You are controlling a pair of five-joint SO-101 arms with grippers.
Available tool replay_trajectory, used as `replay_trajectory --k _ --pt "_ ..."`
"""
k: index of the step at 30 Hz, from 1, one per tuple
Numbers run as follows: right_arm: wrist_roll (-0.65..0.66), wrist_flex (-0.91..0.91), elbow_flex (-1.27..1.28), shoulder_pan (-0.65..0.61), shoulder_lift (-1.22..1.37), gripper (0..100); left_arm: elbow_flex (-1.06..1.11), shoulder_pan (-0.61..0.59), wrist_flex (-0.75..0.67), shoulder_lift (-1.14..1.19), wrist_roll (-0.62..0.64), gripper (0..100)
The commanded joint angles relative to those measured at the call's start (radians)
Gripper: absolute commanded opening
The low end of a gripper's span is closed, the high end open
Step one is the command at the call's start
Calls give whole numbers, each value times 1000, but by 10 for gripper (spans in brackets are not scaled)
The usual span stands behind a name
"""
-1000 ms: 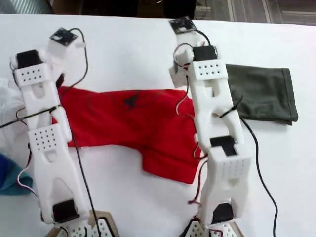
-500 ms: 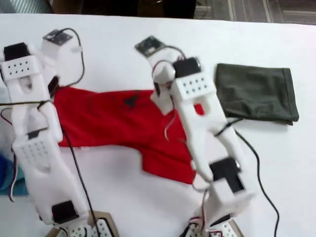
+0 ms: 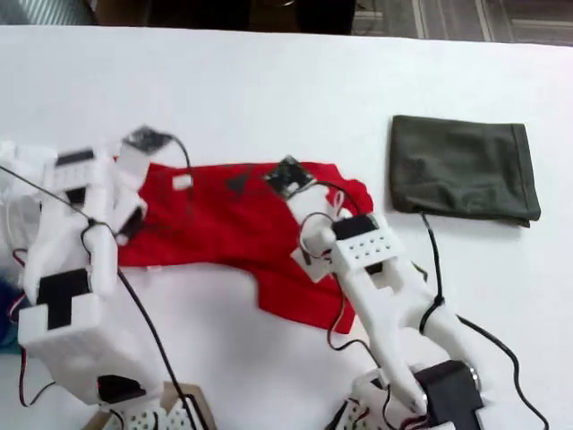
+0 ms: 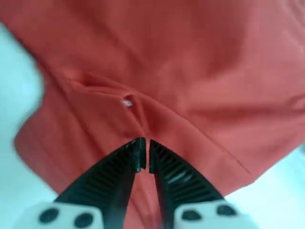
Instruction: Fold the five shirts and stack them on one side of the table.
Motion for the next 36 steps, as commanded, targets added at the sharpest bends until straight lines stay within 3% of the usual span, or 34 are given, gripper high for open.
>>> replay_trajectory --k 1,5,12,15,22,27,36 --pt "8 -45 0 15 38 21 94 14 -95 -63 8 26" --pt "8 -22 0 -45 88 21 159 12 -181 -63 8 26" --pt "18 94 -2 -168 88 21 171 12 -193 -63 2 26" --pt "86 179 -2 -199 74 21 171 12 -193 -63 2 26" --pt "138 306 -17 -197 -234 21 171 12 -193 -63 2 26" --pt "135 217 -25 -105 -355 21 171 12 -195 -63 2 26" --pt "133 -38 -14 13 -56 21 171 12 -195 -63 0 26"
